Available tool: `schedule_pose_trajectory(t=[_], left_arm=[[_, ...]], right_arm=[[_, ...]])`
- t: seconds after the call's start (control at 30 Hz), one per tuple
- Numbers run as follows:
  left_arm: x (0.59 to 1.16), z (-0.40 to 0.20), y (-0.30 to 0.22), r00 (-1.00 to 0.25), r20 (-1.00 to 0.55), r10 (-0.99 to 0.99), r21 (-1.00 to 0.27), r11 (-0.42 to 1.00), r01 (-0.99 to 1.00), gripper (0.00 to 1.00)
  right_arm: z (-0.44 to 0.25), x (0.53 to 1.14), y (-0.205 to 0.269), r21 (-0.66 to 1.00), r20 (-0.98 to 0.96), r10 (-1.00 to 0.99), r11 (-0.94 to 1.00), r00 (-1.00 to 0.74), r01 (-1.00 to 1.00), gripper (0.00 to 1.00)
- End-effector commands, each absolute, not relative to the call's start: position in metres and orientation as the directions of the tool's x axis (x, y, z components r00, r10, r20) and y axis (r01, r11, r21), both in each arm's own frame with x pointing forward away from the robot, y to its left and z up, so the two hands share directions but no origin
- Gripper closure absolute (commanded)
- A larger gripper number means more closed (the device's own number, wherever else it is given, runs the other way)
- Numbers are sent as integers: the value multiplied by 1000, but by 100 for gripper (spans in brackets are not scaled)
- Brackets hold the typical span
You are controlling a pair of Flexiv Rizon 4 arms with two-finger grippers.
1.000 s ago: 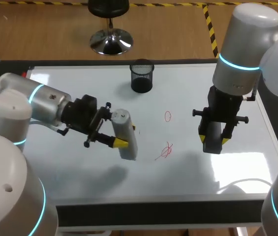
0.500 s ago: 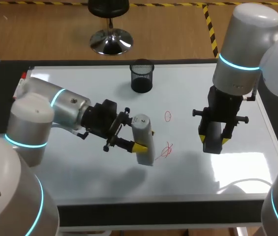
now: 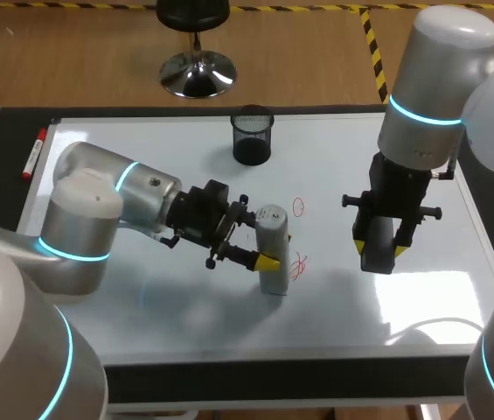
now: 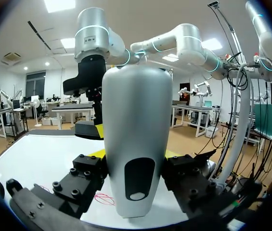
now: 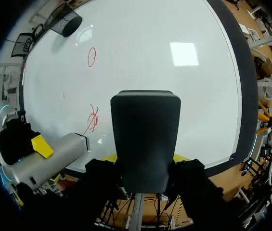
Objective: Pick up the inspection probe, press it on each red-marked spot on the whiteboard one by one, put down the probe, pick up the eraser, and wipe off all the red marks.
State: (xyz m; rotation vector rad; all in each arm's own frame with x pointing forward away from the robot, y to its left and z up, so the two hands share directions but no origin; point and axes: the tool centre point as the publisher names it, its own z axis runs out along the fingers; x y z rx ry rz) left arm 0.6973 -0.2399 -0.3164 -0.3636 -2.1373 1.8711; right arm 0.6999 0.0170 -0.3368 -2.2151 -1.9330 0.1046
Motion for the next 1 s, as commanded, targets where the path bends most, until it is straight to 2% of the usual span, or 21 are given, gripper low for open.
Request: schedule_pose_trajectory(t=[0.03, 1.0], left_arm=[[702, -322, -253, -926, 46, 375, -992, 126, 1, 100], [722, -321, -280, -932, 7, 362, -991, 128, 42, 100]], right_arm=[[-337, 699, 16, -194, 80, 987, -124, 141, 973, 100], [-337, 699, 16, -194, 80, 987, -124, 141, 973, 100]])
